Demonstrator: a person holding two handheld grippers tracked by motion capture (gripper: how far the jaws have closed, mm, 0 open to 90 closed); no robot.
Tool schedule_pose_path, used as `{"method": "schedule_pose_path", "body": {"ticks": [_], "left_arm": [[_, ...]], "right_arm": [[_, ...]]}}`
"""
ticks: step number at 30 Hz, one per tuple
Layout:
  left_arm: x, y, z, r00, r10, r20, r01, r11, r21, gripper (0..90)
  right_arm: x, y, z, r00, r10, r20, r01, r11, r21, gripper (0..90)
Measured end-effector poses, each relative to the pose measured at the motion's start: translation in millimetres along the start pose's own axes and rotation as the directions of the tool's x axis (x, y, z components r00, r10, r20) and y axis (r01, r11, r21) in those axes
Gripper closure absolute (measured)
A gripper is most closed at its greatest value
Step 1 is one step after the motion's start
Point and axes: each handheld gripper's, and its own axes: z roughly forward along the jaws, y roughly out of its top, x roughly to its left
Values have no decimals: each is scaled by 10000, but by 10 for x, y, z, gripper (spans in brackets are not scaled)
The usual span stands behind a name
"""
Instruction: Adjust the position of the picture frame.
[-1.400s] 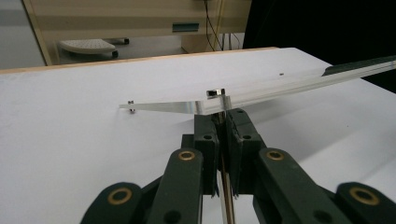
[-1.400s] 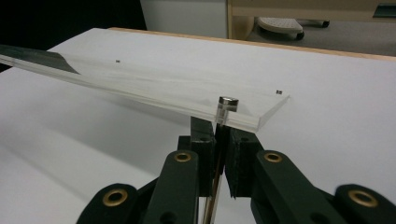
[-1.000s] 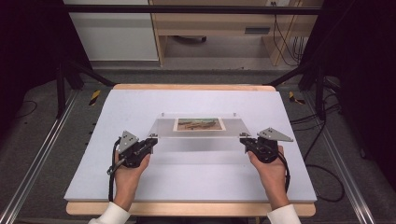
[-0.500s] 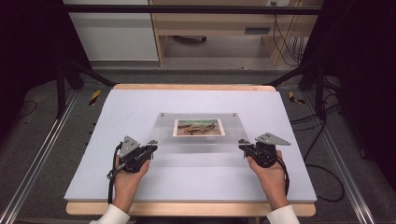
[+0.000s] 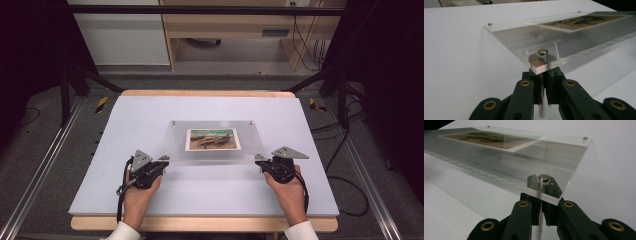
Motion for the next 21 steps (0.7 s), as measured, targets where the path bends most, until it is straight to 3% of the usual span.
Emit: {"method": "schedule_pose_path", "body": {"ticks": [7,21], "left_arm": [[7,-46,31,9998,151,-155,-146,9995,276,842],[26,-122,104,9998,-11,-193,24,9976,699,841]], "right_arm": [[31,-84,41,9999,3,133,-7,9994,345,847],[48,-145,120,9991,-80,406,44,9960,889,842]]}}
